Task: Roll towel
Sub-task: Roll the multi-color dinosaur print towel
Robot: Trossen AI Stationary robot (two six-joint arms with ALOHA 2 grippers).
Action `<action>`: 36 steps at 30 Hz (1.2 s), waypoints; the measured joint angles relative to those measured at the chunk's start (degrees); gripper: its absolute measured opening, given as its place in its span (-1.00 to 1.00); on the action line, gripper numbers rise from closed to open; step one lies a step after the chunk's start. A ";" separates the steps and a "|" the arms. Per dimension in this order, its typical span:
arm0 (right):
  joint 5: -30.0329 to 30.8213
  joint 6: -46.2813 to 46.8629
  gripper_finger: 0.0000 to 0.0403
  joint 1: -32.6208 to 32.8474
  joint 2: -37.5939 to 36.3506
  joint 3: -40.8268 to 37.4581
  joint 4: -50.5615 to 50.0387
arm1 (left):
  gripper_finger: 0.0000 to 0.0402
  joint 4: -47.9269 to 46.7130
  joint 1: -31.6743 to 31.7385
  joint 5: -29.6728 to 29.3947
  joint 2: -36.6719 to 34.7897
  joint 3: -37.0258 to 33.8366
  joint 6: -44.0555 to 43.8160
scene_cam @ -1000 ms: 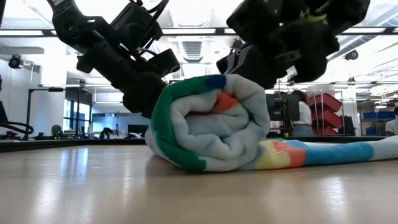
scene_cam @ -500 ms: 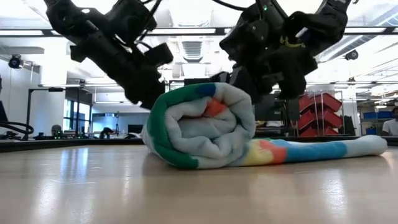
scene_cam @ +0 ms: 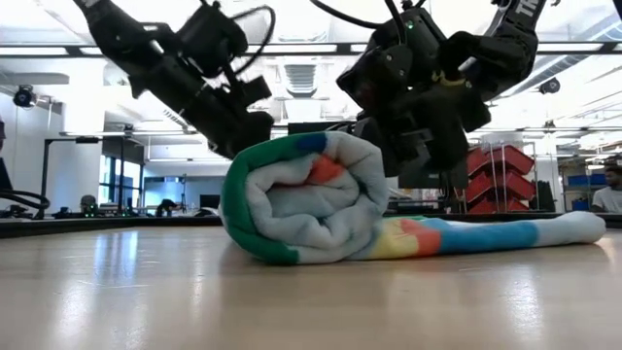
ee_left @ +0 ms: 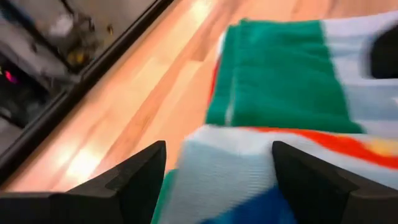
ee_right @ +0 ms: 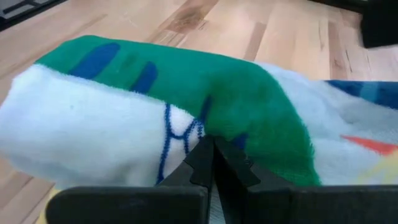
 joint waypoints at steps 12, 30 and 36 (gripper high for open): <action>0.57 0.88 -1.00 -0.09 0.07 0.08 -0.17 | 0.37 1.32 9.42 7.60 2.60 -0.24 -2.56; 3.61 0.87 -1.00 -2.47 -2.63 0.94 4.79 | 0.36 3.50 10.49 6.12 4.09 -0.24 -2.72; 3.35 1.18 -1.00 -6.25 1.87 6.57 7.20 | 0.36 4.29 10.45 7.70 3.16 -0.26 0.39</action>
